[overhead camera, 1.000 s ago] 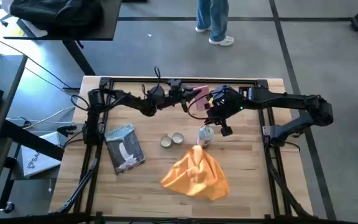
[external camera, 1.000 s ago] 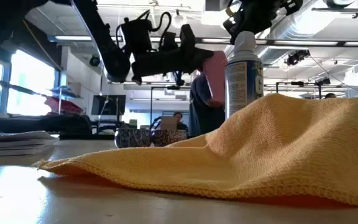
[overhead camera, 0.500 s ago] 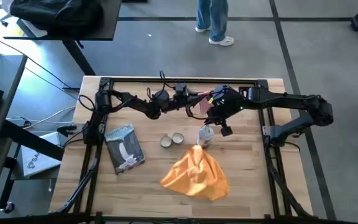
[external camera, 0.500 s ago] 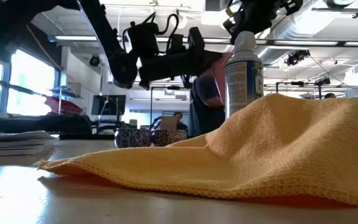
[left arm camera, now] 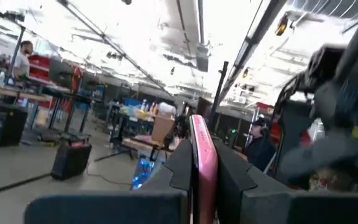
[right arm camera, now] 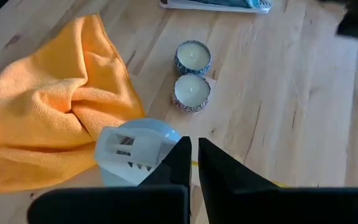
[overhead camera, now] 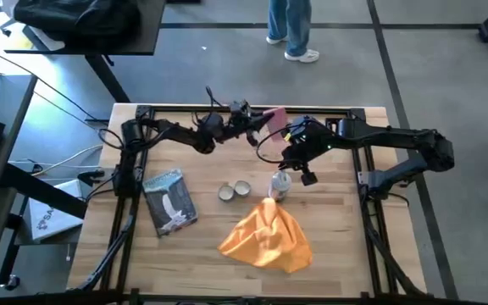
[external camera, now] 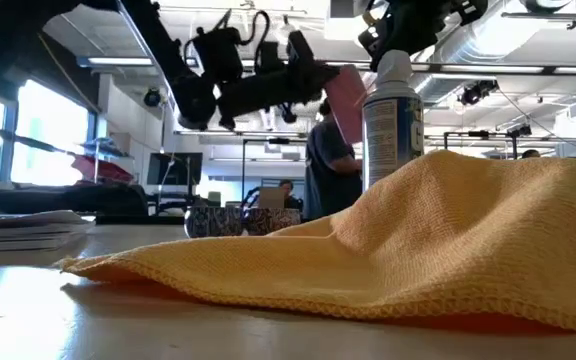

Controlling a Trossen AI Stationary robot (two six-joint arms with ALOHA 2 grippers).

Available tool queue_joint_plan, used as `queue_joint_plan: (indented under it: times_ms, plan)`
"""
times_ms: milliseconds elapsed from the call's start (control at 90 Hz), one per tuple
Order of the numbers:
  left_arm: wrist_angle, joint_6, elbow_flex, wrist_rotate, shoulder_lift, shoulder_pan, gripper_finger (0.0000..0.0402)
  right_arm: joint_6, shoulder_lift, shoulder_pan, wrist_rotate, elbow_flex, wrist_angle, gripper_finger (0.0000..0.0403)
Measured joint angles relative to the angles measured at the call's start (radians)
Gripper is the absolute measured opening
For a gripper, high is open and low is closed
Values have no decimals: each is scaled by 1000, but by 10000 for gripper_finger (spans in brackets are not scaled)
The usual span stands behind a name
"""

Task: Apply microfiber cloth
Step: Spray the cellphone

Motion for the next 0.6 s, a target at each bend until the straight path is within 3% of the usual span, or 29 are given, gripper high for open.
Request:
queue_joint_plan:
  times_ms: [256, 600]
  plan:
    - [-65, 69, -120, -137, -90, -17, 12, 15, 0, 0, 0, 0, 0, 0]
    - [-80, 95, -131, -192, -12, -114, 12, 24, 0, 0, 0, 0, 0, 0]
